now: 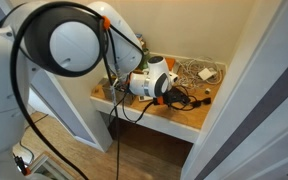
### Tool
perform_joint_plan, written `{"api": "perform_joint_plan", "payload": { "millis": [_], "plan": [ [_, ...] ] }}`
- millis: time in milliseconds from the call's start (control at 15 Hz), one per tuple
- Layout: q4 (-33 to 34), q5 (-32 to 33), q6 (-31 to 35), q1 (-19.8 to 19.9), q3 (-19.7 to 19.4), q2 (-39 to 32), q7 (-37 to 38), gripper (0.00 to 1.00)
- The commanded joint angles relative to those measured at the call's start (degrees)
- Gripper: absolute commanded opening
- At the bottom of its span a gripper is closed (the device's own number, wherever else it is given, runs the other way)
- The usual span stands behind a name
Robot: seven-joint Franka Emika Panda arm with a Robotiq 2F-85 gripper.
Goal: Remove two yellow pencils from the box and place them on the shelf.
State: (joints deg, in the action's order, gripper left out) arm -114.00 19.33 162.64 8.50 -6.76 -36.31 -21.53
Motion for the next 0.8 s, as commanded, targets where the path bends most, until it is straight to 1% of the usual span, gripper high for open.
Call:
{"api": "perform_joint_plan", "payload": {
  "millis": [0, 67, 200, 400, 533, 600, 667, 733],
  "plan": [
    [3.54, 0.77, -0.31, 0.36, 0.12, -2.58, -1.47, 0.36],
    [3.70, 0.76, -0.18, 0.31, 0.12, -2.61, -1.42, 0.39],
    [3.47, 1.02, 0.15, -0.24, -0.35, -2.02, -0.80, 0.51],
    [1.66, 1.60, 0.71, -1.26, -1.12, 0.19, 0.19, 0.74],
    [0.09, -0.22, -0.76, -0.50, 0.63, 2.33, 0.16, 0.86],
    [-1.10, -1.55, -1.71, 0.40, 2.29, 3.81, -0.37, 0.95],
    [-2.02, -3.29, -3.38, 1.40, 4.19, 5.15, -0.91, 0.99],
    [-2.96, -4.93, -4.83, 1.81, 5.48, 6.51, -0.60, 1.00]
  ]
}}
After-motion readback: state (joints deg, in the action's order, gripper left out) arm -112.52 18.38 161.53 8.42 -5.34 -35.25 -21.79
